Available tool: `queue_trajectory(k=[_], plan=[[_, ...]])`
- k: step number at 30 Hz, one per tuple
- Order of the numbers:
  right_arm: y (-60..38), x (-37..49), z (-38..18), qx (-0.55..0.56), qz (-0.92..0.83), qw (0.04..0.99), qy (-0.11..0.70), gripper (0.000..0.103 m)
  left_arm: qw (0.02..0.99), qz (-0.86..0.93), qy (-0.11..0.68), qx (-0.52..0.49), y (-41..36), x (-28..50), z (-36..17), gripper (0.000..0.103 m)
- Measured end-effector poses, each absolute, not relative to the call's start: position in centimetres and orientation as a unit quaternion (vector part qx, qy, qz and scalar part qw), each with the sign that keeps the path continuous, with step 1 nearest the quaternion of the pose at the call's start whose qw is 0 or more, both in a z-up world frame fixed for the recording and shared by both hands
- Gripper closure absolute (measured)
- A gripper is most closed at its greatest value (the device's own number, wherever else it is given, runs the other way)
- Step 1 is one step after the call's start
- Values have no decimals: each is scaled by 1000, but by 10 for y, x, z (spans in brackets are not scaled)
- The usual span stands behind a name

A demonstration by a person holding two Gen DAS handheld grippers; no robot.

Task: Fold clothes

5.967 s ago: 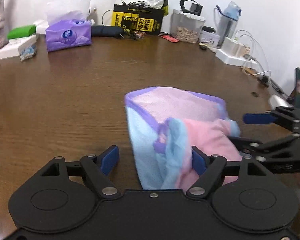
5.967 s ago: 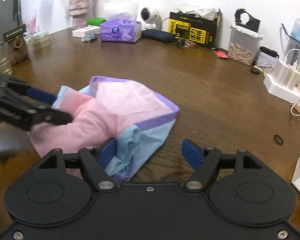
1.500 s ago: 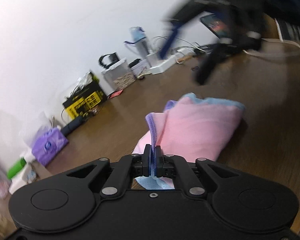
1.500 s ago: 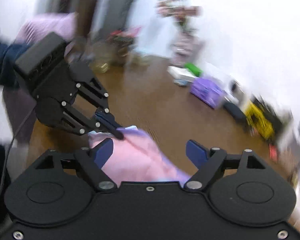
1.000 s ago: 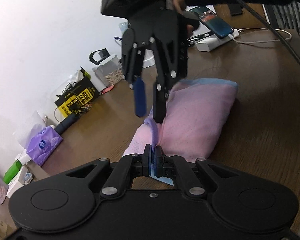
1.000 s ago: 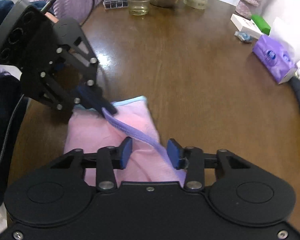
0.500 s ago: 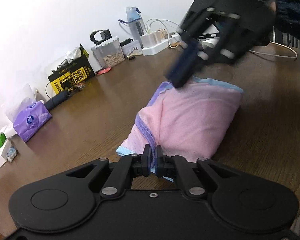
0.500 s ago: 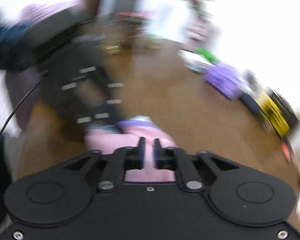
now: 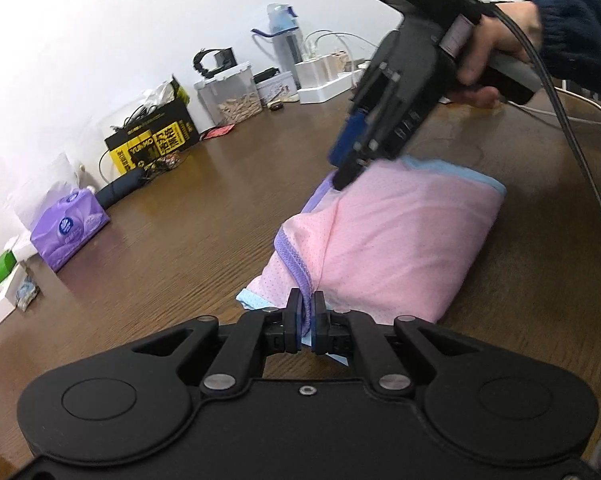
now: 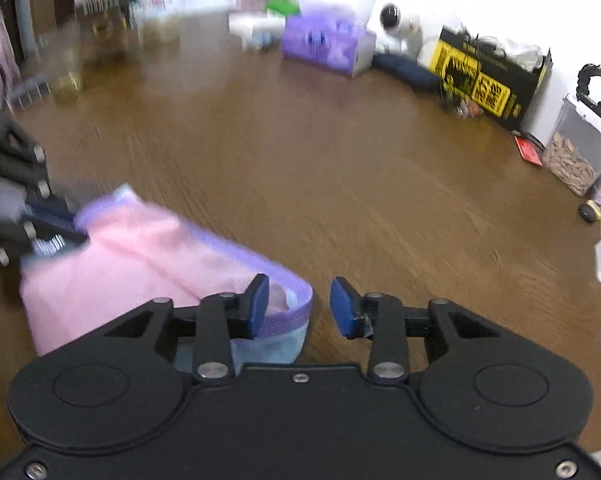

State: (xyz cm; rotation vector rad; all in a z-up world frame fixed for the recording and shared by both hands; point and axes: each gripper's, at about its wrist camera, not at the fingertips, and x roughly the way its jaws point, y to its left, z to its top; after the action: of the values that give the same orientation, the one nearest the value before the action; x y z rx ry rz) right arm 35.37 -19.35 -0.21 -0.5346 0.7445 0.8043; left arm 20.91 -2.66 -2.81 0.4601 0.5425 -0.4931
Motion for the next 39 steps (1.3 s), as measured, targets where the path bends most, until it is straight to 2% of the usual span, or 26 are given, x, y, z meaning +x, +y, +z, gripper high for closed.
queue_trajectory(k=[1, 7, 11, 14, 17, 21, 24, 28, 30, 32, 33, 34, 36, 39], plan=[[-195, 350, -1, -252, 374, 820, 354, 98, 908, -238, 267, 219, -26, 211, -27, 99], [-211, 335, 17, -220, 368, 843, 324, 99, 922, -207, 265, 193, -24, 223, -14, 100], [-242, 312, 39, -176, 401, 862, 256, 98, 936, -198, 220, 190, -29, 214, 10, 100], [-269, 283, 39, -164, 432, 864, 202, 98, 939, -177, 191, 225, -43, 198, 13, 100], [-293, 245, 22, -169, 461, 857, 155, 98, 931, -170, 172, 274, -62, 174, -5, 100], [-289, 210, -13, -249, 476, 826, 168, 98, 889, -195, 201, 362, -85, 157, -45, 100], [-283, 191, -24, -280, 484, 813, 163, 98, 880, -180, 200, 392, -92, 159, -50, 100], [-274, 174, -25, -321, 475, 806, 148, 98, 884, -194, 243, 350, -86, 174, -32, 100], [-270, 168, -28, -339, 468, 804, 141, 98, 906, -224, 247, 262, -71, 181, 2, 99], [-268, 159, -30, -349, 466, 801, 137, 98, 921, -227, 226, 219, -63, 186, 28, 99], [-268, 159, -31, -352, 465, 801, 135, 98, 927, -229, 211, 211, -63, 191, 43, 94], [-269, 159, -31, -349, 465, 802, 136, 98, 926, -234, 207, 212, -66, 193, 49, 76], [-270, 159, -31, -346, 464, 804, 137, 98, 906, -287, 220, 220, -77, 207, 50, 48], [-270, 161, -31, -351, 461, 803, 137, 98, 874, -335, 256, 240, -99, 235, 40, 48]])
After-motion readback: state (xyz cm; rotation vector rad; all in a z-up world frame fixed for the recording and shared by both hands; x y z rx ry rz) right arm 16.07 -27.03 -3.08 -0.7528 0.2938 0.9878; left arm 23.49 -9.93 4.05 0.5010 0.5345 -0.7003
